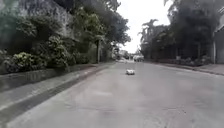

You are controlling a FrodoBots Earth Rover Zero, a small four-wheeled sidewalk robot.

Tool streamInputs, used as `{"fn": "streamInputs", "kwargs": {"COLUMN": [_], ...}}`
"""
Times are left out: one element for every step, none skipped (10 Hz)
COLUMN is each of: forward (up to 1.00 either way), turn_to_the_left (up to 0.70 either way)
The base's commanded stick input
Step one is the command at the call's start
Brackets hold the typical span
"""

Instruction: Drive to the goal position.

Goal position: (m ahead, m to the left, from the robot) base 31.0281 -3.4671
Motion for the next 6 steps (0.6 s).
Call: {"fn": "streamInputs", "kwargs": {"forward": [1.0,1.0,1.0,1.0,1.0,1.0], "turn_to_the_left": [-0.4,-0.35,-0.03,0.0,0.0,0.0]}}
